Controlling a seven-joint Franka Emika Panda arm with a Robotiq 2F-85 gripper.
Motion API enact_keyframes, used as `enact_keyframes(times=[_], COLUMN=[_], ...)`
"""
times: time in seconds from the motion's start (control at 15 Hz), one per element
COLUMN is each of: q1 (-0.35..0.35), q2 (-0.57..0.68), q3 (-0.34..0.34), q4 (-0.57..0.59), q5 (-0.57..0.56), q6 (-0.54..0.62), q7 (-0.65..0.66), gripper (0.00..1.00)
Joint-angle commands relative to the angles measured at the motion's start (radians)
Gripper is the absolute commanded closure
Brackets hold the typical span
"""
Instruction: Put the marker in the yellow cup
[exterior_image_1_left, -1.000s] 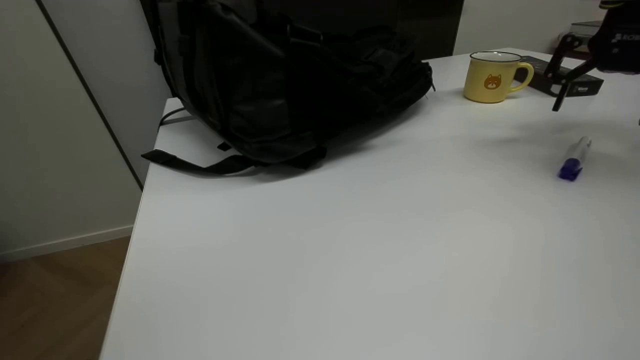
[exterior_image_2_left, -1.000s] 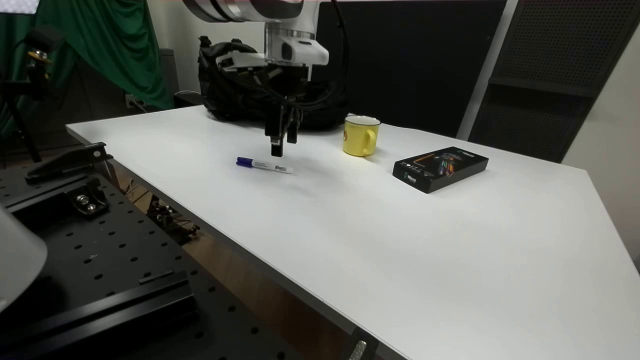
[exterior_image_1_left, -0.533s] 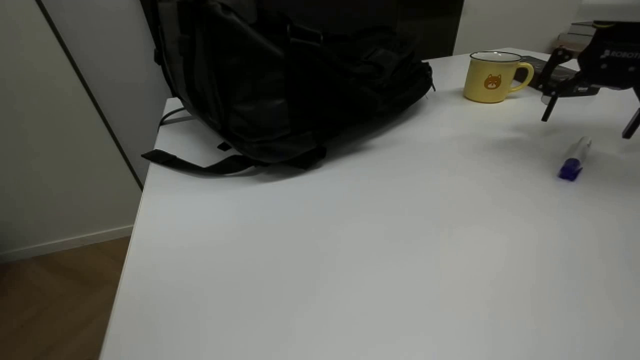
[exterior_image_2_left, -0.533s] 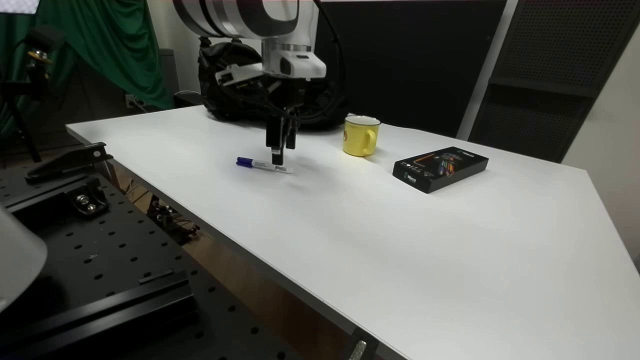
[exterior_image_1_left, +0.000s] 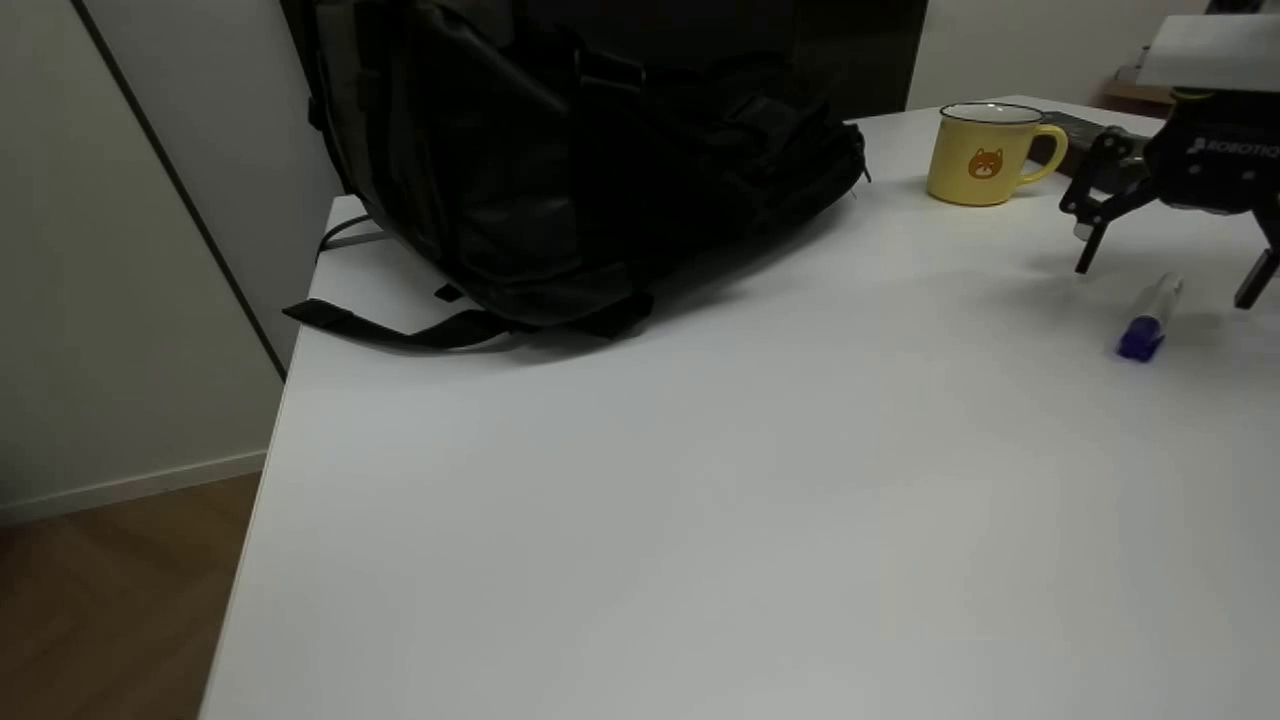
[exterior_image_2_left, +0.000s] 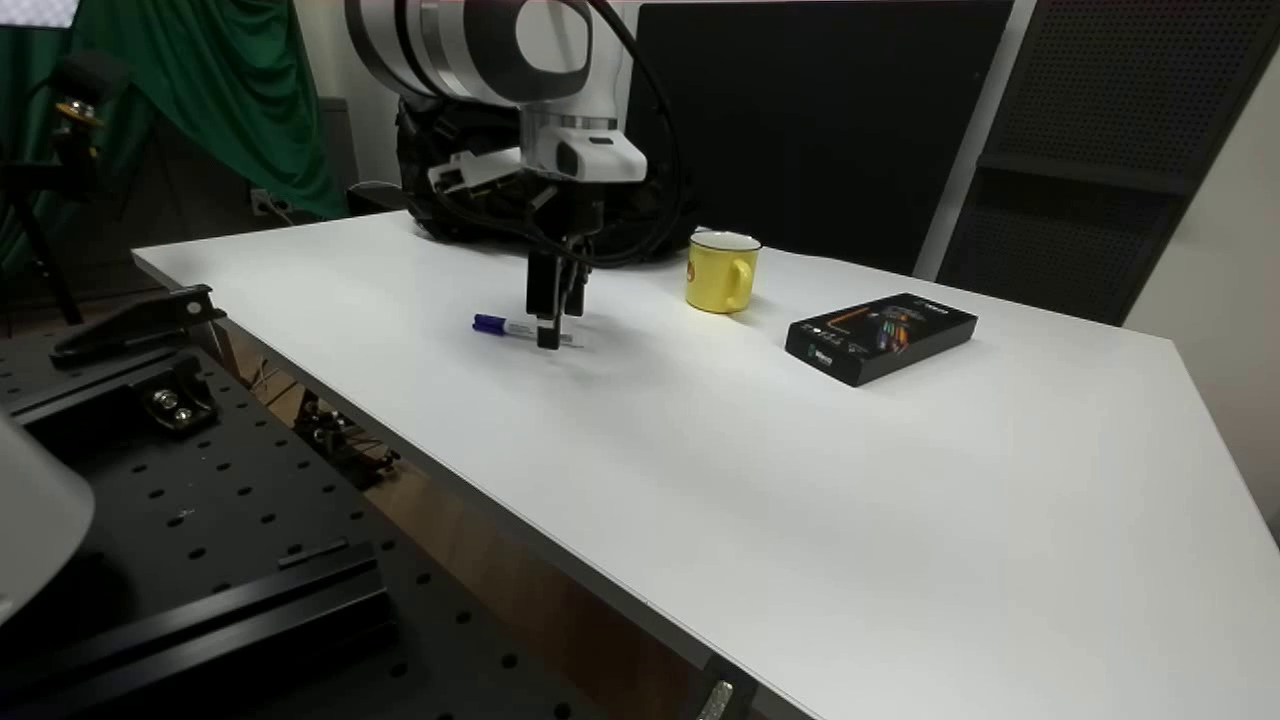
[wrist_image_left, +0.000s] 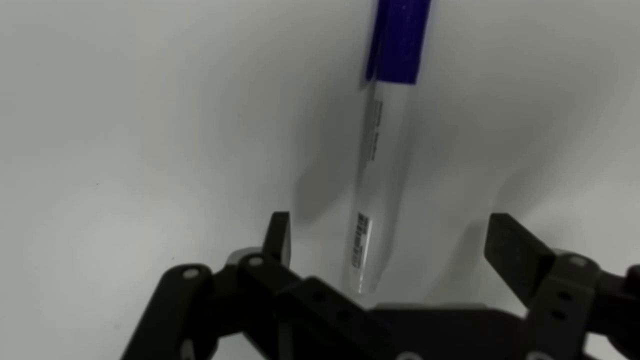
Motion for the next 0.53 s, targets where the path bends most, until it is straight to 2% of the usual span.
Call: enact_keyframes(times=[0.0,0.2,0.27,0.4,0.47], q1=[0.008,0.017,0.019,0.027,0.033], q2=[0.048,0.067,0.073,0.079,0.078], q3=[-0.004,-0.011,-0.012,-0.017,-0.022], q4=[0.034,0.045,0.049,0.056,0.057], q5=[0.033,0.037,0.040,0.045,0.044], q6=[0.013,0.017,0.019,0.023,0.024], q7=[-0.024,-0.017,-0.016,-0.013,-0.011], gripper=[0.00,0.03,0.27,0.30,0.37])
